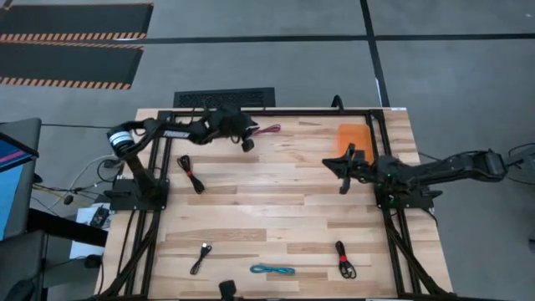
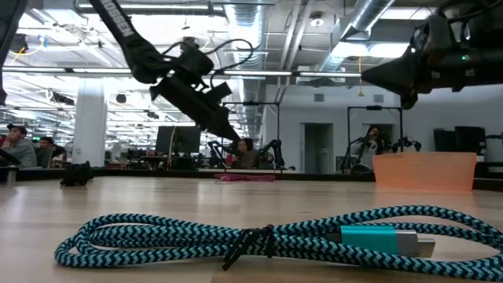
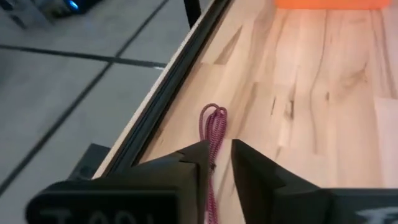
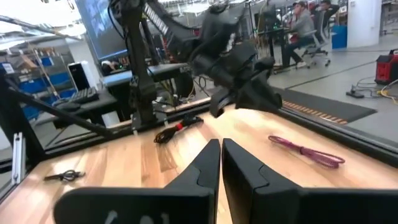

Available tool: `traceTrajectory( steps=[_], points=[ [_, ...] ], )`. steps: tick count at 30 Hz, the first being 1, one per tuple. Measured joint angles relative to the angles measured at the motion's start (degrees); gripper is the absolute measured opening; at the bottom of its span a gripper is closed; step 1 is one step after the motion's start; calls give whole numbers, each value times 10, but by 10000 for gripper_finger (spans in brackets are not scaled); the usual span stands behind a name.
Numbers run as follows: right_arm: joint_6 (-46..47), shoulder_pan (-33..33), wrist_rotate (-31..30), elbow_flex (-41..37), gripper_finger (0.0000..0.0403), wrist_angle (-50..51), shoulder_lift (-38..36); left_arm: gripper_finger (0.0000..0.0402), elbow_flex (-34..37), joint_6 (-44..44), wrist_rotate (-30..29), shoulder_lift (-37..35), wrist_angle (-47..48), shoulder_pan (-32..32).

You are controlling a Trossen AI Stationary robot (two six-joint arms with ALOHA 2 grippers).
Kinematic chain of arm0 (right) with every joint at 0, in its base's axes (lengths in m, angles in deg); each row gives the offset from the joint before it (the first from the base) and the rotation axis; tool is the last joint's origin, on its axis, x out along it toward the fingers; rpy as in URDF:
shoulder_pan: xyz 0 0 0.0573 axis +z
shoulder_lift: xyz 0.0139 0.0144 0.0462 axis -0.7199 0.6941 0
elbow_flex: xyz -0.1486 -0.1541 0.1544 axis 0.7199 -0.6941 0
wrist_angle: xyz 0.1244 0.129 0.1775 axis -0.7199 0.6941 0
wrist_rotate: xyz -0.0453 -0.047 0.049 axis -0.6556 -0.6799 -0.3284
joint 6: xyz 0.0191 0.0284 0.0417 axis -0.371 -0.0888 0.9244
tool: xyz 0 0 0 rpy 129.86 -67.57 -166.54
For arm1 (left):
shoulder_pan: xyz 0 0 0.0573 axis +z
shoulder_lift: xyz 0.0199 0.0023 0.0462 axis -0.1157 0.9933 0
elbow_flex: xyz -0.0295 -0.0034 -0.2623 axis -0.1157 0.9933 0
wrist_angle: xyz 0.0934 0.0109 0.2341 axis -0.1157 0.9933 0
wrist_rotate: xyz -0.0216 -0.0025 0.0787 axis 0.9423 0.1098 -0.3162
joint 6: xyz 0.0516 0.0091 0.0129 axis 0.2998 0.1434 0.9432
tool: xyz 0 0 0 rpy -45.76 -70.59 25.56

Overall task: Pick and place USB-C Cables
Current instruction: Put the black and pink charger cable into the orange bin

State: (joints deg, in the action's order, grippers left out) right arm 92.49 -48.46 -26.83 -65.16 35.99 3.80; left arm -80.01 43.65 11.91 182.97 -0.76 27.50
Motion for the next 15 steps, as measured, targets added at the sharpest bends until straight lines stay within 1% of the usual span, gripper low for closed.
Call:
traceTrajectory(
  steps=[3, 8, 11, 15],
  points=[
    [19, 0, 0, 0, 44, -8, 30, 92, -25, -11, 28, 17, 37, 10],
    [47, 0, -1, 0, 44, -15, 84, 122, -31, -14, 28, 20, 39, 8],
    [48, 0, -1, 0, 44, -68, 118, 130, -31, -16, 25, 19, 40, 8],
    [46, 2, 0, 11, 44, -141, 169, 130, -31, -18, 3, 19, 50, 8]
  ],
)
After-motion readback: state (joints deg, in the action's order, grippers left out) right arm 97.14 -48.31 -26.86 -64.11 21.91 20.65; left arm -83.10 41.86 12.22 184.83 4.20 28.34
